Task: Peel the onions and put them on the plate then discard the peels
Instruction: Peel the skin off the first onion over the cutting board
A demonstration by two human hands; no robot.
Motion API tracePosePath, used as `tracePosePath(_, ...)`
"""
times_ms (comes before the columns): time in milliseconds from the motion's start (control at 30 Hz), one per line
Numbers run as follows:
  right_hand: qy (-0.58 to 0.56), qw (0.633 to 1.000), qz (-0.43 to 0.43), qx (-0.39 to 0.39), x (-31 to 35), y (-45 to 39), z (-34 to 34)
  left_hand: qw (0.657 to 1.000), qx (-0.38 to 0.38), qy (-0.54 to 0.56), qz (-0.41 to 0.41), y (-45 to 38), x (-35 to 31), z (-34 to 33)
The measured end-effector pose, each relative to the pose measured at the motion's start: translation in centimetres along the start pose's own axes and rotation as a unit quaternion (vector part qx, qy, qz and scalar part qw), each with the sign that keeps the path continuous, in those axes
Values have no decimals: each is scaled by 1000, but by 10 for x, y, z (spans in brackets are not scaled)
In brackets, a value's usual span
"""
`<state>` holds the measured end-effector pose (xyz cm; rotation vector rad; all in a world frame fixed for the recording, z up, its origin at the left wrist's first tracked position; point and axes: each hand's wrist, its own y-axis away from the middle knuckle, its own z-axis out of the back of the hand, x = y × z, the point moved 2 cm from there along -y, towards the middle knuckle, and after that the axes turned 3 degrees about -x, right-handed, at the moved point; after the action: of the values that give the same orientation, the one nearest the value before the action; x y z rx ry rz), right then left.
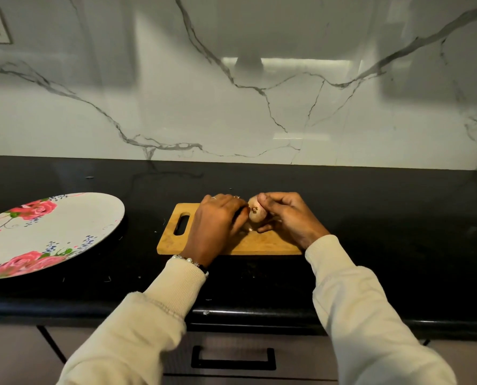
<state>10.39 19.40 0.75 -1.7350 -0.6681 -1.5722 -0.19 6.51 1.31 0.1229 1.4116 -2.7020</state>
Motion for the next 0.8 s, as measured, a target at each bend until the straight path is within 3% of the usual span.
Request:
tracePosePath(267, 42, 999, 14, 28, 1, 2, 5, 994, 0, -96, -54, 0, 2, -5)
tracePosePath(533, -31, 999, 7, 38, -4, -1, -3, 995, -8, -96, 24, -2, 0, -5)
tracePosePath(667, -46, 997, 5, 59, -3, 0, -3, 996, -6, -51, 72, -2, 1, -3)
tracePosePath(800, -70, 997, 6, 25, 1, 1, -6, 992, -22, 19, 126, -3, -1, 2)
